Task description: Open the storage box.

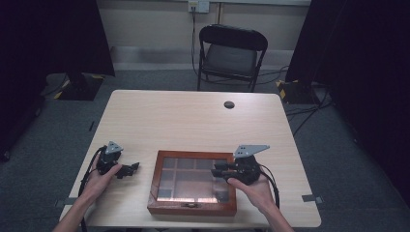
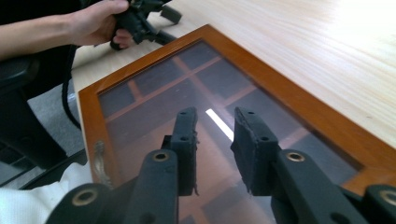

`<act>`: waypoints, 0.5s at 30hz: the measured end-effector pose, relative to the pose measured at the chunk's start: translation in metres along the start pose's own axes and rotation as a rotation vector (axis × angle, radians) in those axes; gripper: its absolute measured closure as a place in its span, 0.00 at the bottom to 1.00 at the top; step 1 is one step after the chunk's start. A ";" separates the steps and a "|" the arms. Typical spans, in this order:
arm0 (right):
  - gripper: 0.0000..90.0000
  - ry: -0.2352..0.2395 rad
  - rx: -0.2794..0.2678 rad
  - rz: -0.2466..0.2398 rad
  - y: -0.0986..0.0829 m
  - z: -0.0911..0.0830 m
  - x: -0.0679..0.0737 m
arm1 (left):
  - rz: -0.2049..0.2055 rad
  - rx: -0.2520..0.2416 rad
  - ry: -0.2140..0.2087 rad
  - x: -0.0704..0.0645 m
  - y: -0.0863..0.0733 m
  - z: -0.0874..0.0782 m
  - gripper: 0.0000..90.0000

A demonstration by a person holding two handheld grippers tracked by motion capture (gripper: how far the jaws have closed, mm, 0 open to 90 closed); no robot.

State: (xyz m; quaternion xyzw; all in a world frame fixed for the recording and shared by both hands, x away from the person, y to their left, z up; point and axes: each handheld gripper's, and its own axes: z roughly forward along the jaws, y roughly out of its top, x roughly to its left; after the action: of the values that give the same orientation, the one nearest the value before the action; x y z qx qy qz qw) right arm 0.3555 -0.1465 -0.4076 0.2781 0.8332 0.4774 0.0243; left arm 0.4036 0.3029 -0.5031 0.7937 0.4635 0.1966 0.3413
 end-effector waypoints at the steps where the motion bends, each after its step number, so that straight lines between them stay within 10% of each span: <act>1: 0.81 0.013 0.003 -0.006 0.000 0.002 0.002 | 0.001 0.000 0.002 0.000 0.000 0.000 0.04; 15: 0.88 0.130 0.094 -0.095 -0.005 0.029 0.030 | 0.007 0.005 -0.003 0.001 0.000 -0.001 0.04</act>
State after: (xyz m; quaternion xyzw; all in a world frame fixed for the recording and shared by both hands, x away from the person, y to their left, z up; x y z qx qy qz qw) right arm 0.3368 -0.1113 -0.4207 0.2073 0.8668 0.4531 -0.0204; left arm 0.4034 0.3044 -0.5026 0.7966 0.4605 0.1953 0.3394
